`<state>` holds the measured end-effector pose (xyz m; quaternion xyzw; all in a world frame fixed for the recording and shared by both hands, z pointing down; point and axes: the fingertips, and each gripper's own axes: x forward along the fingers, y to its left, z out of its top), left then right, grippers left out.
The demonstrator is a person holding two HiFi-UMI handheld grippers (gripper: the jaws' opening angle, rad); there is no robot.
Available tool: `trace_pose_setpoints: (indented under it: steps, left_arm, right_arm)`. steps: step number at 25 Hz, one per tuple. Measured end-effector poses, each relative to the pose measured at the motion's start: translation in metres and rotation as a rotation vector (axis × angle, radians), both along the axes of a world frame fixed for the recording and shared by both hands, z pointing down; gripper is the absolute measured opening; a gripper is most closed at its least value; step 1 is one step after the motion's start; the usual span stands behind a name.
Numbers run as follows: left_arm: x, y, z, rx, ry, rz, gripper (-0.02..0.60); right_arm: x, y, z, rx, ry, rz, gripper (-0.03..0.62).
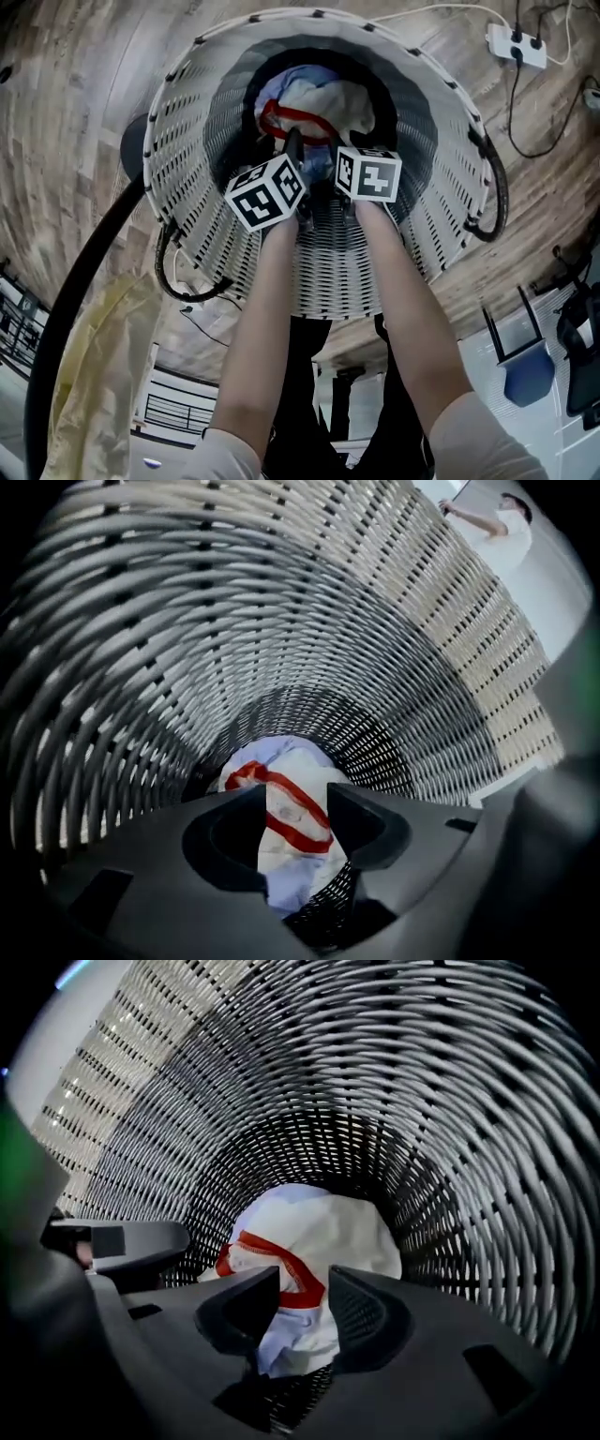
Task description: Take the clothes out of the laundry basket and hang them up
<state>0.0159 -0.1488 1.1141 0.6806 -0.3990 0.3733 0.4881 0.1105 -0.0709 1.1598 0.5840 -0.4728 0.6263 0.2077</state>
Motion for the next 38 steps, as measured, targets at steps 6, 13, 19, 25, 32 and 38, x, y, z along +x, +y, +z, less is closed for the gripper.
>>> trace_pose_setpoints:
  steps: [6,13,19,25,32,38]
  left_arm:
    - [-0.007,0.008,0.021,-0.034,-0.022,-0.039,0.193]
    - [-0.010,0.010,0.044,-0.078,-0.015,-0.119,0.207]
    - [-0.012,0.016,0.057,-0.129,-0.005,-0.171,0.207]
    - [-0.018,0.015,0.065,-0.146,-0.019,-0.217,0.118]
    - [-0.019,0.017,0.068,-0.155,-0.023,-0.221,0.057]
    - [-0.015,0.015,0.066,-0.150,0.008,-0.213,0.023]
  right_arm:
    - [-0.001,0.011,0.022,-0.043,-0.028,0.056,0.183]
    - [-0.013,0.013,0.038,-0.055,-0.051,0.067,0.199]
    - [-0.017,0.018,0.047,-0.056,-0.045,0.064,0.187]
    - [-0.020,0.015,0.049,-0.040,-0.055,0.038,0.123]
    - [-0.024,0.014,0.050,-0.033,-0.063,0.023,0.065]
    - [-0.032,0.015,0.065,0.008,-0.098,0.041,0.031]
